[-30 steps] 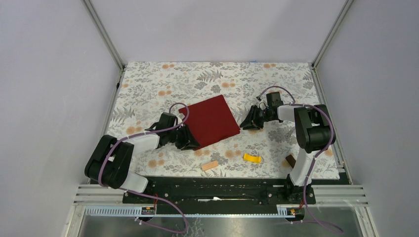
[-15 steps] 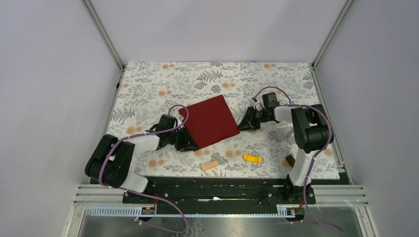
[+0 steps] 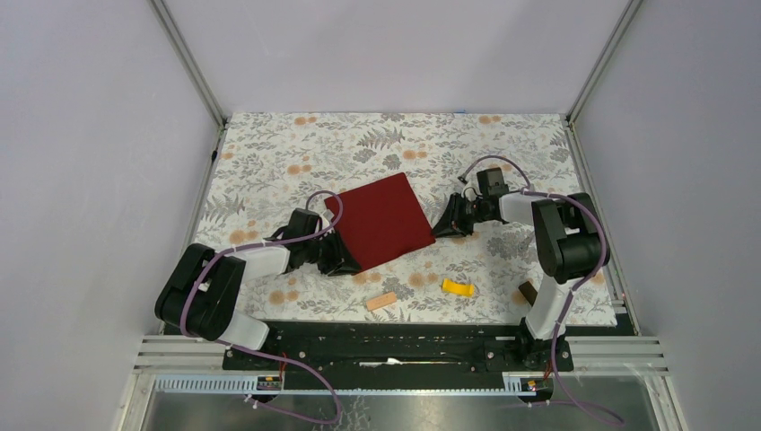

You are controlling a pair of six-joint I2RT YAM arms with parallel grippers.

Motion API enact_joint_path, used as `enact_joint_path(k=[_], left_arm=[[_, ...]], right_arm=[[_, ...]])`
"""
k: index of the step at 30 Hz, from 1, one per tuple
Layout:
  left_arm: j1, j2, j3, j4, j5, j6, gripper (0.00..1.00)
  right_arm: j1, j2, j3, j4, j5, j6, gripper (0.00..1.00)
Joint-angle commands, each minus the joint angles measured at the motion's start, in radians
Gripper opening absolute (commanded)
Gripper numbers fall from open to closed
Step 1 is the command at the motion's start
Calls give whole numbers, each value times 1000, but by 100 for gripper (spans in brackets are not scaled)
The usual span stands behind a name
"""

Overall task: Fold the napkin into a case and place the utensils inside
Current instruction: Pick up the top corner of the square-folded napkin from the center of the board.

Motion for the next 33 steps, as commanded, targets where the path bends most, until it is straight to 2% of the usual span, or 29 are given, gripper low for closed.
enact_joint_path(k=[1, 11, 20, 22, 24, 25, 26, 27, 28, 33], left_arm=[[-2, 29, -29, 17, -54, 21, 28], [-2, 30, -32, 27, -54, 14, 28], [-2, 27, -35, 27, -55, 14, 28], [-3, 24, -34, 26, -54, 13, 28], [-2, 14, -33, 25, -51, 10, 28], [-3, 3, -32, 26, -48, 7, 31], [-3, -9, -32, 28, -43, 2, 38], [-3, -23, -30, 31, -38, 1, 45], [-2, -33, -26, 27, -37, 1, 47], [-3, -33, -20, -1, -59, 11, 44]], right_arm=[[14, -82, 10, -14, -1, -20, 28], [33, -43, 10, 4, -29, -2, 31], [36, -28, 35, -4, 20, -2, 25], [38, -19, 42, -8, 33, -2, 20], [49, -15, 59, -20, 38, -18, 9], [60, -17, 68, -26, 43, -27, 3], [72, -19, 77, -35, 49, -34, 0], [86, -21, 87, -38, 52, -39, 0], [101, -22, 99, -38, 52, -41, 0], [190, 2, 184, -40, 69, -26, 0]])
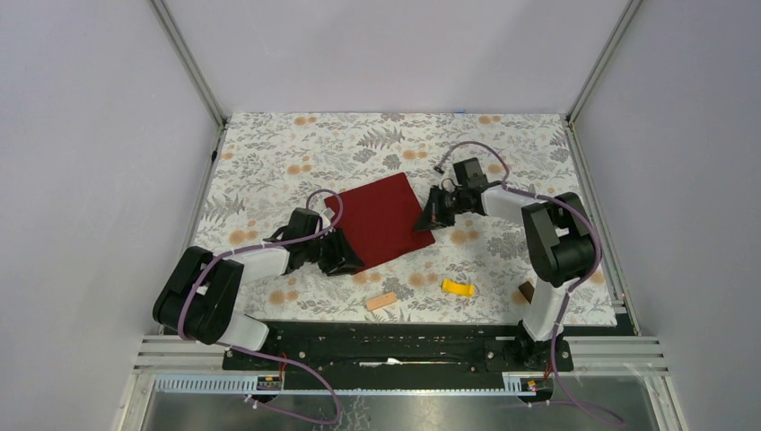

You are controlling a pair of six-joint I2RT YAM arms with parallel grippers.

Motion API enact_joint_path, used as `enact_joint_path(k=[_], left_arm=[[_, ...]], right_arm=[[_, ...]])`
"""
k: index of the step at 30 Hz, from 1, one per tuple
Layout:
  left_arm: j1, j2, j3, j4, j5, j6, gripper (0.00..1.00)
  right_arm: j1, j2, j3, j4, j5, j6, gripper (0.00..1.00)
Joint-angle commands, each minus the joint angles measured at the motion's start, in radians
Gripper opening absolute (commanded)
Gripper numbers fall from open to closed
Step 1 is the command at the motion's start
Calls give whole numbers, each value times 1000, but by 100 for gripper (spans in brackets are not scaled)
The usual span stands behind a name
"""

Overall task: Fold the napkin into a case and place the utensils inside
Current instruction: Pick up the top corner of the square-folded napkin from the center of the board, then fold the top corner of the square-folded napkin at the center of the board.

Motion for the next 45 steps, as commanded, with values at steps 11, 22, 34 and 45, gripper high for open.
enact_joint_path(k=[11, 22, 34, 45], left_arm=[[3, 52, -63, 65, -76, 1, 34], [5, -76, -71, 53, -98, -33, 37], [81, -316, -48, -138, -165, -37, 47], [106, -130, -59, -10, -76, -15, 32]], right_arm=[[262, 345, 505, 96, -46, 146, 0], [294, 607, 845, 157, -71, 250, 0], [294, 633, 846, 229, -83, 308, 0], [306, 658, 881, 245, -79, 331, 0]])
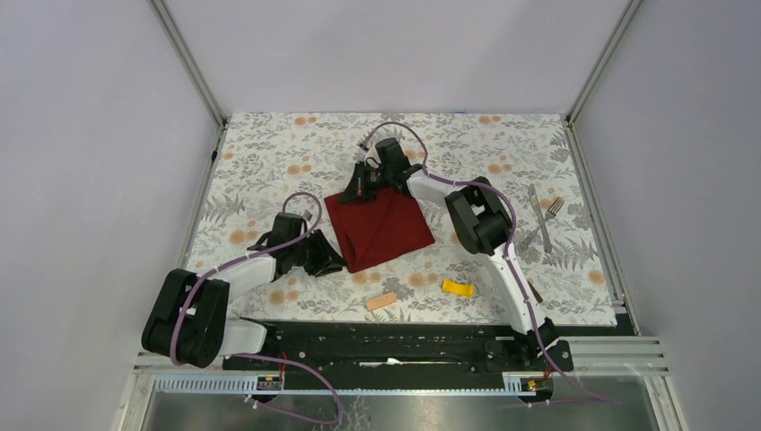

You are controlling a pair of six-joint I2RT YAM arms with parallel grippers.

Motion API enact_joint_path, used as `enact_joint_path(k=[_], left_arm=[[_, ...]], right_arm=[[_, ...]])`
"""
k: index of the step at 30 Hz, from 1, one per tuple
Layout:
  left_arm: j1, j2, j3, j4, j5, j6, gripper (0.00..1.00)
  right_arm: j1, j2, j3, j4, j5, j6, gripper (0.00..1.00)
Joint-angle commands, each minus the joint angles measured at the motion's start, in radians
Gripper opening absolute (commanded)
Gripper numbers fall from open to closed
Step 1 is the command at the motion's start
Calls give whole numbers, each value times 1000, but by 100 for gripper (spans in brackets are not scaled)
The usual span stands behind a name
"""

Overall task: Fold the napkin into a case and place the utensils inside
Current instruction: Fold the top corner of the square-folded napkin at the center of the board.

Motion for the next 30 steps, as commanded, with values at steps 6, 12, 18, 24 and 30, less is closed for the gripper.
enact_joint_path(k=[6, 12, 18, 24, 30], left_arm=[[1, 46, -21, 106, 38, 21, 35], [2, 60, -35, 90, 28, 39, 35], [1, 61, -56, 85, 25, 40, 32], [2, 70, -67, 77, 10, 48, 31], [1, 81, -73, 76, 3, 53, 29]], right_arm=[[21, 41, 88, 36, -12, 29, 0], [25, 74, 135, 36, -6, 44, 0], [31, 105, 179, 27, -1, 52, 0], [34, 132, 214, 25, 10, 64, 0], [34, 159, 250, 14, 21, 69, 0]])
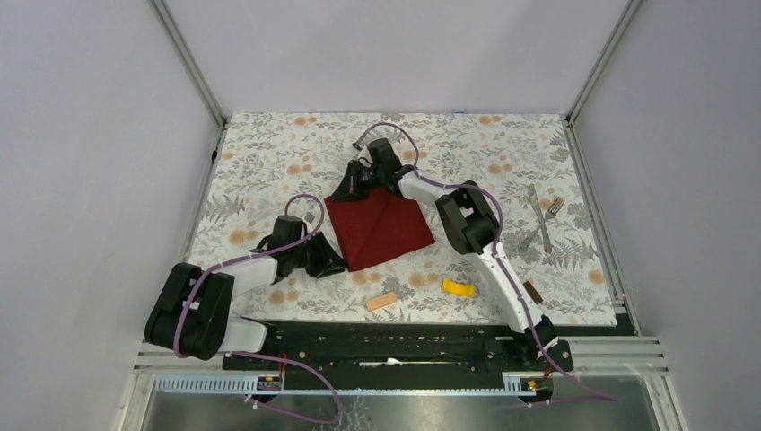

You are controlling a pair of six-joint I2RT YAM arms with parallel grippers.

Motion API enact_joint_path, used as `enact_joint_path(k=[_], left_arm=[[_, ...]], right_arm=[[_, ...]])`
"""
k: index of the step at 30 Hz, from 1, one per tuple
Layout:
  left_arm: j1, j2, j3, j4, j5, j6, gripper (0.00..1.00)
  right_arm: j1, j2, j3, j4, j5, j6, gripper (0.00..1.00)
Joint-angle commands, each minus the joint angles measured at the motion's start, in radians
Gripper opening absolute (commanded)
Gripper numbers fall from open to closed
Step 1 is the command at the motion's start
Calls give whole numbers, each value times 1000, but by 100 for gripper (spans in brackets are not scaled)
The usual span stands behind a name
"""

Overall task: Fold the napkin into a case and place the utensils inside
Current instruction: Fold the top corner of the square-folded napkin at the center of the board.

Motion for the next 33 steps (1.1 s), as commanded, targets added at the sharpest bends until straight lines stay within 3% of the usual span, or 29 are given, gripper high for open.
enact_joint_path(k=[1, 6, 11, 17, 21, 25, 28, 33], left_arm=[[2, 27, -34, -27, -36, 38, 29], [1, 27, -40, -28, -42, 40, 27], [1, 24, -37, -36, -47, 47, 27], [2, 3, -20, -50, -50, 44, 29], [1, -66, 0, -106, -62, 31, 34], [2, -141, 12, -174, -84, 12, 44], [3, -235, 15, -249, -111, -5, 47], [27, -355, 115, -324, -109, 9, 49]], right_arm=[[14, 16, 62, 3, 13, 9, 0], [15, 34, 84, -4, 17, 12, 0], [15, 48, 97, -7, 19, 16, 6], [14, 22, 130, -55, 4, 19, 30], [13, -80, 140, -100, -36, 35, 46], [12, -251, 71, -165, -28, -60, 58], [-29, -345, -21, -229, -18, -158, 61], [-131, -437, -292, -72, -54, -178, 64]])
